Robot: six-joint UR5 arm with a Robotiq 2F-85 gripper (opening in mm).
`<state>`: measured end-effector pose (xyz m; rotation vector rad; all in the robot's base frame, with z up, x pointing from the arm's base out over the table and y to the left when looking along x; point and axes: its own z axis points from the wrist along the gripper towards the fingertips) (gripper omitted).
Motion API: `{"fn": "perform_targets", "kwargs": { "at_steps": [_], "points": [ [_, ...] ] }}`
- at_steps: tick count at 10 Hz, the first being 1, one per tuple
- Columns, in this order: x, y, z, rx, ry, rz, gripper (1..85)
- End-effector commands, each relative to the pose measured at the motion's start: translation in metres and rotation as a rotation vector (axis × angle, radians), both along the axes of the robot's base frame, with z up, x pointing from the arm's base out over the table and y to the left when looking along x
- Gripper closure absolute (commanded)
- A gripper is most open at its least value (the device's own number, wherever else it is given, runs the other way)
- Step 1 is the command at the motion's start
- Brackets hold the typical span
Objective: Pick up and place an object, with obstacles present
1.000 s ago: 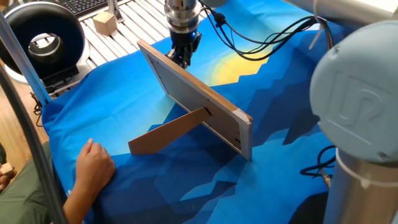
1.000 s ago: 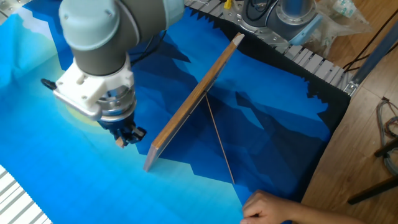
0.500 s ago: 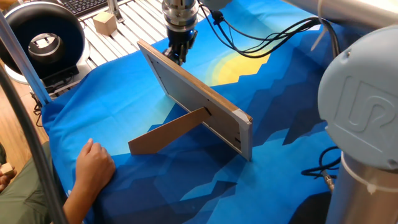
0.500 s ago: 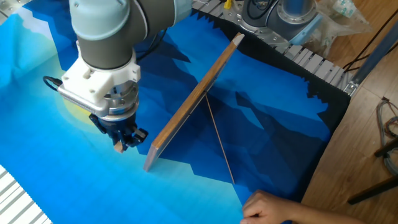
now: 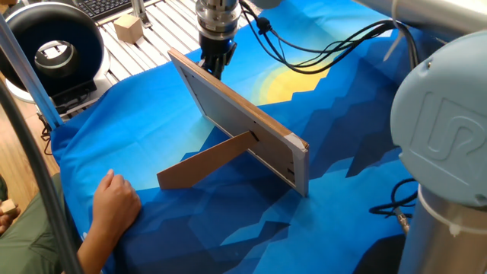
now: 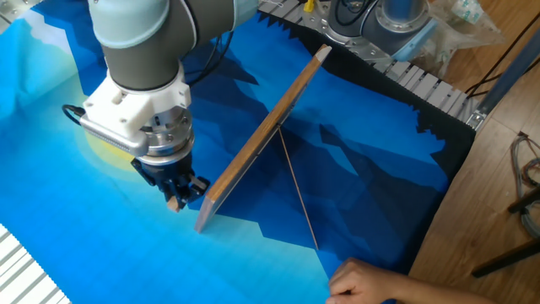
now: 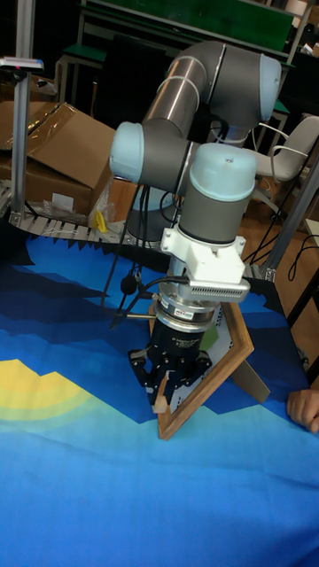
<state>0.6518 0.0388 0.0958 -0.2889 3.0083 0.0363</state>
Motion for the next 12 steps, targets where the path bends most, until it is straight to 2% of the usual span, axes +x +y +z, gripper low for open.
{"fn": "perform_targets", "kwargs": {
  "at_steps": [1, 2, 4, 6, 7, 8, 9, 10, 11, 12],
  "points": [
    [-0.011, -0.003, 0.010, -0.024, 0.027, -0.027, 84.3],
    [-0.015, -0.001, 0.016, -0.033, 0.031, -0.033, 84.3],
    [-0.028, -0.001, 0.033, -0.076, 0.040, -0.048, 84.3],
    [-0.037, -0.007, 0.040, -0.101, 0.034, -0.044, 84.3],
    [-0.041, -0.015, 0.043, -0.131, 0.026, -0.038, 84.3],
    [-0.037, -0.022, 0.040, -0.149, 0.022, -0.026, 84.3],
    [-0.029, -0.026, 0.031, -0.139, 0.021, -0.013, 84.3],
    [-0.014, -0.029, 0.015, -0.127, 0.022, 0.005, 84.3],
    [-0.005, -0.021, 0.004, -0.083, 0.021, 0.024, 84.3],
    [-0.001, -0.017, 0.005, -0.071, 0.007, 0.046, 84.3]
  ]
}}
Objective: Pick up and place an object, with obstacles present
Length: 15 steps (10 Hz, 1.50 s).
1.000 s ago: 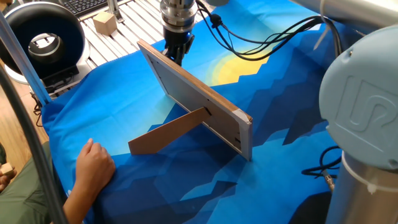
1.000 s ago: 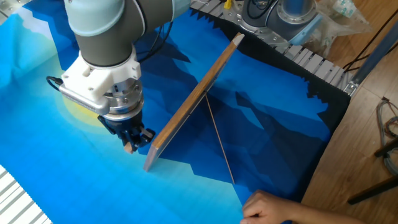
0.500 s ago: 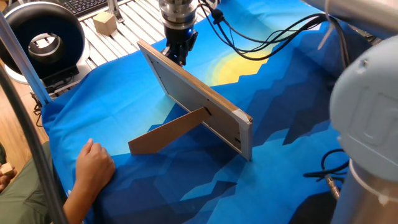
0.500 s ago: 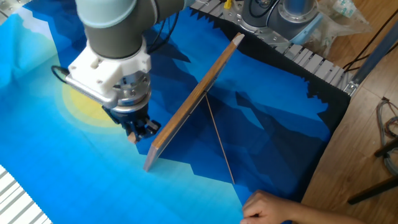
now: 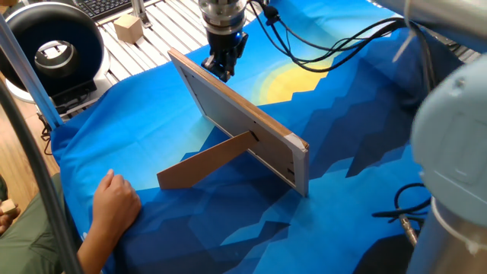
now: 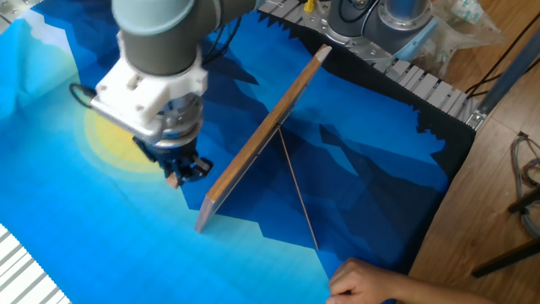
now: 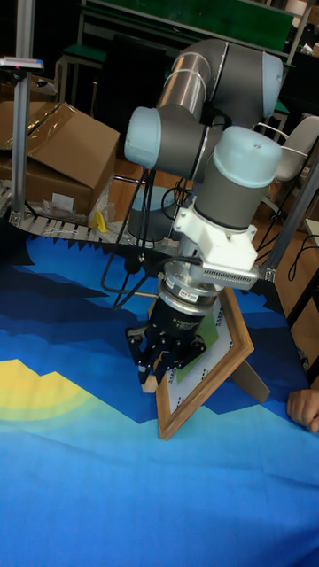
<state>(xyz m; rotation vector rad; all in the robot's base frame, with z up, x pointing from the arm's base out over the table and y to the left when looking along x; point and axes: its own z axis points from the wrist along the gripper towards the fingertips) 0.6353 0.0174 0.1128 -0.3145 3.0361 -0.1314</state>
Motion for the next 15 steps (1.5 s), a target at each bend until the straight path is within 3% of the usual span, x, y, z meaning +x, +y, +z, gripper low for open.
{"fn": "perform_targets", "kwargs": {
  "at_steps": [1, 2, 3, 5, 8, 9, 11, 13, 14, 15],
  "points": [
    [0.023, 0.008, -0.012, 0.056, -0.041, 0.057, 84.3],
    [0.031, 0.016, -0.010, 0.085, -0.074, 0.069, 84.3],
    [0.034, 0.016, -0.010, 0.081, -0.087, 0.073, 84.3],
    [0.036, 0.025, -0.009, 0.120, -0.095, 0.070, 84.3],
    [0.019, 0.018, -0.012, 0.095, -0.029, 0.039, 84.3],
    [-0.005, 0.026, 0.023, 0.093, -0.004, 0.003, 84.3],
    [-0.032, 0.052, 0.067, 0.091, 0.009, -0.045, 84.3],
    [-0.036, 0.061, 0.083, 0.058, 0.006, -0.053, 84.3],
    [-0.027, 0.057, 0.074, 0.066, 0.005, -0.025, 84.3],
    [-0.016, 0.052, 0.069, 0.063, -0.020, 0.034, 84.3]
  ]
}}
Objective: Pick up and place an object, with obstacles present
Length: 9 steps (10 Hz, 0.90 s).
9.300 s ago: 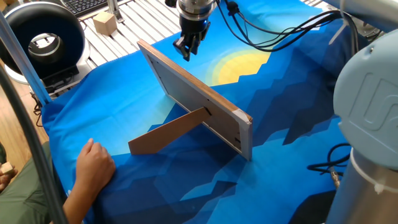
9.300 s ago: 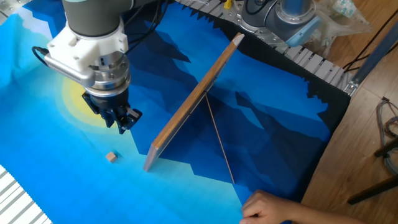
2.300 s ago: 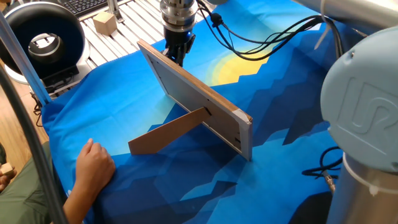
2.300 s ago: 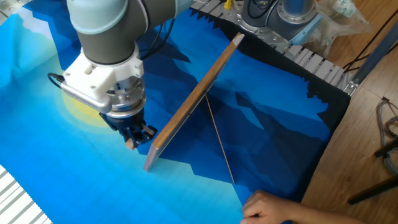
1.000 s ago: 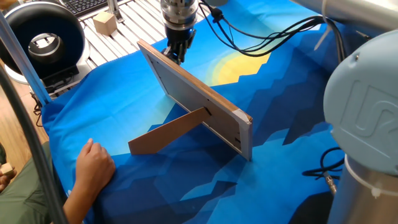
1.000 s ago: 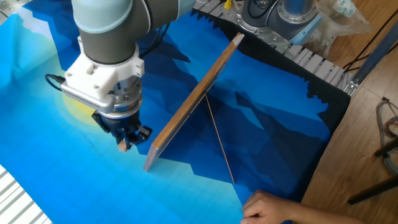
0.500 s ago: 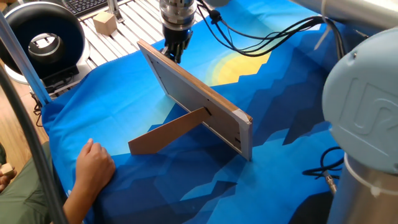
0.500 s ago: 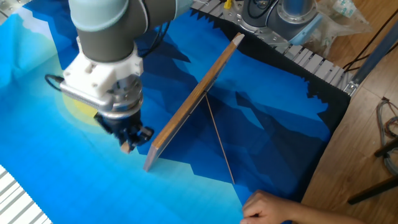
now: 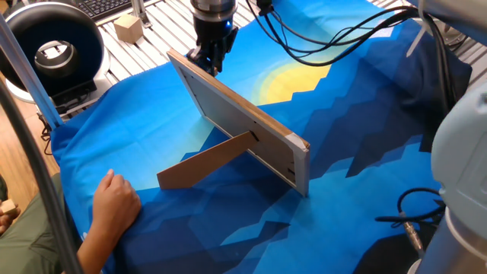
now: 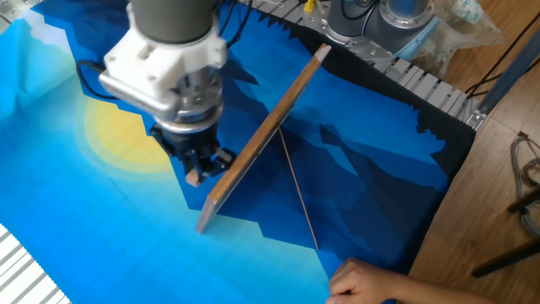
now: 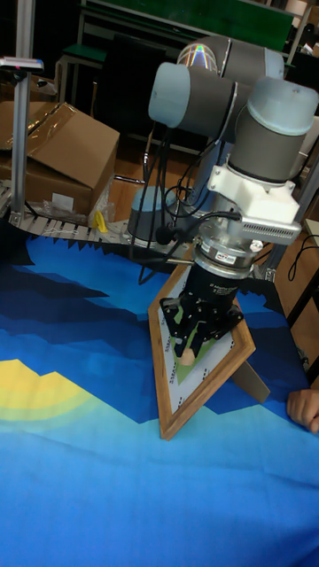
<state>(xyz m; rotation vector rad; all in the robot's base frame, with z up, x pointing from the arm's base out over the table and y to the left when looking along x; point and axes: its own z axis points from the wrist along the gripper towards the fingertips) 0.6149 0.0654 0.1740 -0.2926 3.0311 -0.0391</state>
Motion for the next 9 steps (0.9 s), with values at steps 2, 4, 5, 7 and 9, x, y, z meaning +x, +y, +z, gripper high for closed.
{"fn": "perform_targets", "kwargs": {
  "at_steps": [2, 4, 5, 7, 9],
  "points": [
    [0.014, 0.002, 0.009, -0.011, -0.052, 0.100, 84.3],
    [0.030, 0.017, 0.012, 0.037, -0.116, 0.136, 84.3],
    [0.033, 0.020, 0.013, 0.049, -0.131, 0.139, 84.3],
    [0.029, 0.031, 0.013, 0.090, -0.119, 0.134, 84.3],
    [0.019, 0.026, 0.011, 0.079, -0.077, 0.094, 84.3]
  ]
}}
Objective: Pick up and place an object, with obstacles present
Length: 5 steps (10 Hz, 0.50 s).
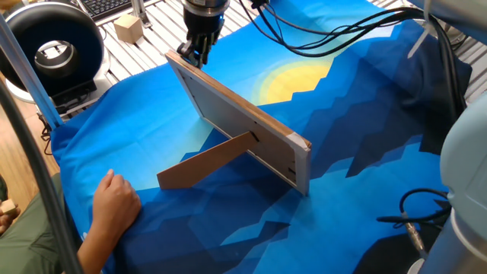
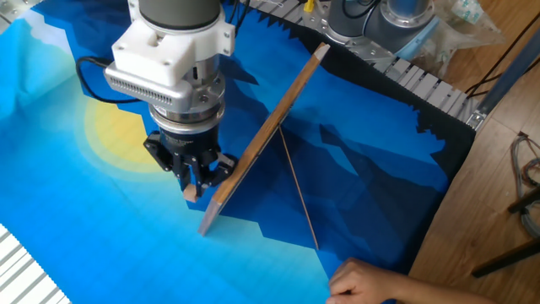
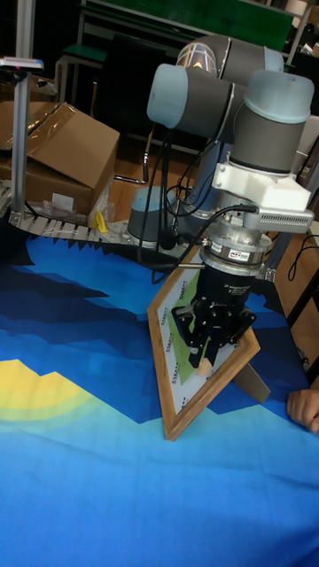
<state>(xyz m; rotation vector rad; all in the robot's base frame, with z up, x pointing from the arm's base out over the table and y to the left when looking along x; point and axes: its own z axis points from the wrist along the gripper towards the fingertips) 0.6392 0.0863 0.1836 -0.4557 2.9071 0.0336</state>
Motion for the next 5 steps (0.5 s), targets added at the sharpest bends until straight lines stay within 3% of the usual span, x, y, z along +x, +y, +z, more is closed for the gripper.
{"fn": "perform_targets", "kwargs": {
  "at_steps": [1, 3, 5],
  "points": [
    [-0.015, -0.002, -0.001, 0.006, 0.063, -0.060, 84.3],
    [-0.032, -0.006, -0.003, -0.005, 0.128, -0.123, 84.3],
    [-0.035, -0.016, -0.003, -0.035, 0.140, -0.187, 84.3]
  ]
}}
